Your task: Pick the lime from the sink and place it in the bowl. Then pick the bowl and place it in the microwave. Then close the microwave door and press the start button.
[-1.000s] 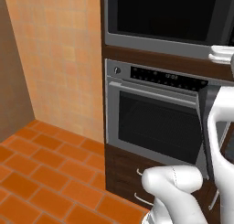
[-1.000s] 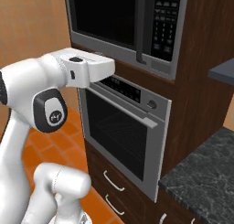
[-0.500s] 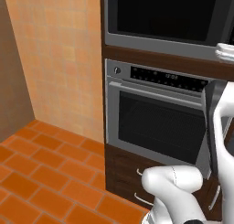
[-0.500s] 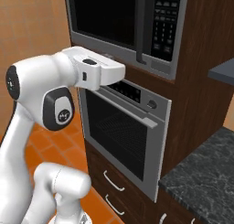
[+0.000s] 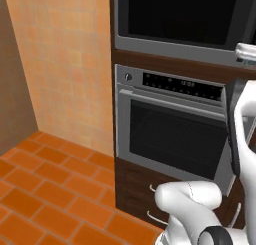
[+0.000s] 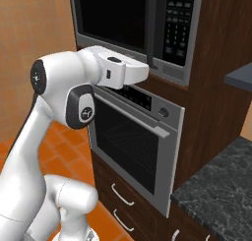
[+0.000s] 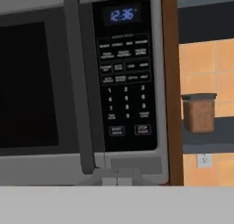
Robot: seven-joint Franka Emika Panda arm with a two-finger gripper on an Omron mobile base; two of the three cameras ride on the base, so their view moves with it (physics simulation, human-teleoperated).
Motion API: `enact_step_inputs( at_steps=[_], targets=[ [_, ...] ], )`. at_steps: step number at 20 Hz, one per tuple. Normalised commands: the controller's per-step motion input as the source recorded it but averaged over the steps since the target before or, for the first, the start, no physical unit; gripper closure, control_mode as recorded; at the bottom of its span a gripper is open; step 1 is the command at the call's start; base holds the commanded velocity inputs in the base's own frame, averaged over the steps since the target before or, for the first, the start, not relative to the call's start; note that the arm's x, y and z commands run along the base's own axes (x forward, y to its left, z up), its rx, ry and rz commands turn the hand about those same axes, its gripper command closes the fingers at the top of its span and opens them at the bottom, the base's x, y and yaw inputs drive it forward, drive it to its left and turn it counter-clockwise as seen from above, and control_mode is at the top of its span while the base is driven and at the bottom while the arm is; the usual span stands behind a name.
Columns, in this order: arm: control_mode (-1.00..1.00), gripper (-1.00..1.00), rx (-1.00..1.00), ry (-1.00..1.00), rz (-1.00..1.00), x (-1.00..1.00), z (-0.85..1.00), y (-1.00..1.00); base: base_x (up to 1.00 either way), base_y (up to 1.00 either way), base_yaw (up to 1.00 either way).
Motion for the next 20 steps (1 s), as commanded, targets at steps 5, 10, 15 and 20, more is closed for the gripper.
enact_step_inputs(
  at_steps=[5, 10, 15, 20],
  targets=[
    [-1.00, 1.00, 0.01, 0.03, 0.00, 0.29, 0.00, -0.21, 0.00, 0.00, 0.00],
    [-1.00, 1.00, 0.01, 0.01, 0.00, 0.35, 0.00, -0.05, 0.00, 0.00, 0.00],
    [-1.00, 1.00, 0.05, 0.00, 0.00, 0.31, 0.00, -0.19, 0.00, 0.00, 0.00],
    [-1.00, 1.00, 0.05, 0.00, 0.00, 0.35, 0.00, -0.22, 0.00, 0.00, 0.00]
  ],
)
